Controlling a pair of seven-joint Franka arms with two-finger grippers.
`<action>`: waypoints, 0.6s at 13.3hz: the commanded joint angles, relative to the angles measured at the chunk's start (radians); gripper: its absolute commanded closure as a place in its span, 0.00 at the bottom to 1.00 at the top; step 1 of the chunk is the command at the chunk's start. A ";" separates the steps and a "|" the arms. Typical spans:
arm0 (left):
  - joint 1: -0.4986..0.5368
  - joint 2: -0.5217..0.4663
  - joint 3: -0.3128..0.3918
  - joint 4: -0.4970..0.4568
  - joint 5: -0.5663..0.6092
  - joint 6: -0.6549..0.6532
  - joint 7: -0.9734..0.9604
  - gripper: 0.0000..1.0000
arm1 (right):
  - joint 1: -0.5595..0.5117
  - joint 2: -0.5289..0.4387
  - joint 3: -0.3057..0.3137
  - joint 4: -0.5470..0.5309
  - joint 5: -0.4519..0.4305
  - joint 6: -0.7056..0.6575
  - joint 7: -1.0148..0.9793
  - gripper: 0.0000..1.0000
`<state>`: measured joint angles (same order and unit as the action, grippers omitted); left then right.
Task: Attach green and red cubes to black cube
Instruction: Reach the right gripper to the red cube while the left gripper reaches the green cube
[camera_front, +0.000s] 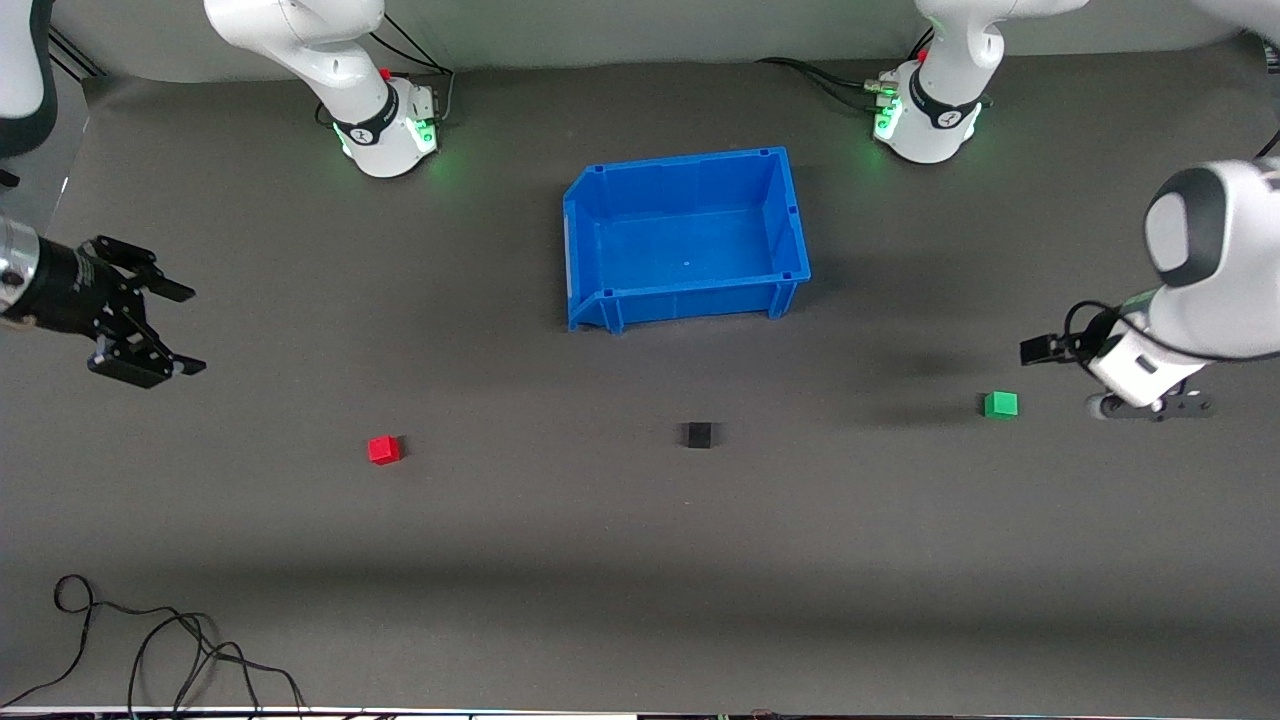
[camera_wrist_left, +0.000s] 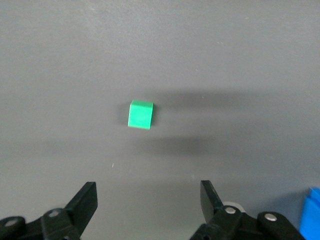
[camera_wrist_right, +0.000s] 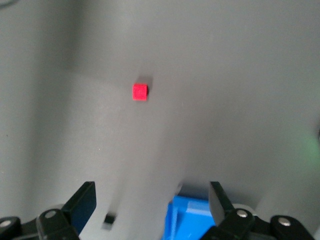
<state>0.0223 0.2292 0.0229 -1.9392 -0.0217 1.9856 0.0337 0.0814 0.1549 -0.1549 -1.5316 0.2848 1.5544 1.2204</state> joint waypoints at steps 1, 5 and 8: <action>0.005 0.136 0.003 0.034 0.003 0.071 0.023 0.08 | -0.023 0.092 -0.028 -0.008 0.124 0.004 0.025 0.00; 0.002 0.234 0.003 0.026 0.006 0.177 0.063 0.09 | -0.035 0.192 -0.031 -0.091 0.207 0.185 -0.054 0.00; -0.010 0.278 0.005 -0.007 0.017 0.257 0.066 0.17 | -0.028 0.193 -0.031 -0.310 0.331 0.457 -0.223 0.00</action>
<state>0.0244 0.4871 0.0232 -1.9312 -0.0187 2.2015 0.0835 0.0443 0.3759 -0.1797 -1.7019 0.5329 1.8703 1.0955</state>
